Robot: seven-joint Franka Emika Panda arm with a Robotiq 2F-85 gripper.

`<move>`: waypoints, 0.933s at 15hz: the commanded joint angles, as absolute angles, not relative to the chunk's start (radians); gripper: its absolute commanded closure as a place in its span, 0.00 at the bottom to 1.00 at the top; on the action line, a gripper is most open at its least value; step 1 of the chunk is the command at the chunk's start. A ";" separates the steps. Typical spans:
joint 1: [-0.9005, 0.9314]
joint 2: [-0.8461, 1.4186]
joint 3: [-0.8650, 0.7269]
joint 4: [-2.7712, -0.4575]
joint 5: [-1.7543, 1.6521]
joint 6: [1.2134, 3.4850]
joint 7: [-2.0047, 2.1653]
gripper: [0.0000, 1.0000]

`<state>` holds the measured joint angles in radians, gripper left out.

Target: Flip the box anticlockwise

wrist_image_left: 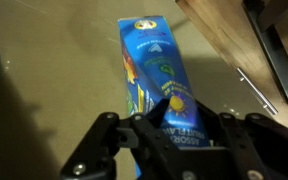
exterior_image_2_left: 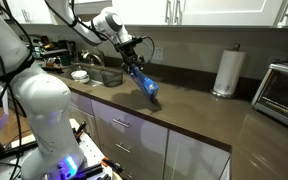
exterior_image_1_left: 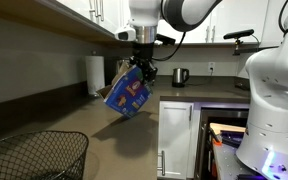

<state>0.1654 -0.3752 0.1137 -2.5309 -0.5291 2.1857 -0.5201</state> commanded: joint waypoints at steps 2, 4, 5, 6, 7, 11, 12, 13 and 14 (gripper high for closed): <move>0.165 -0.283 0.153 -2.485 -0.626 2.083 -0.522 0.77; 0.172 -0.251 0.170 -2.465 -0.669 2.041 -0.522 0.76; 0.179 -0.230 0.180 -2.455 -0.685 2.018 -0.513 0.76; 0.186 -0.215 0.188 -2.447 -0.700 1.995 -0.510 0.75; 0.189 -0.191 0.197 -2.431 -0.717 1.970 -0.504 0.75; 0.212 -0.114 0.223 -2.384 -0.762 1.891 -0.492 0.67; 0.219 -0.099 0.227 -2.372 -0.760 1.878 -0.492 0.49; 0.221 -0.086 0.228 -2.358 -0.759 1.870 -0.497 0.45; 0.226 -0.075 0.230 -2.349 -0.753 1.864 -0.500 0.38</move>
<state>0.2120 -0.1333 0.2224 -2.3996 -0.7363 1.9161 -0.5190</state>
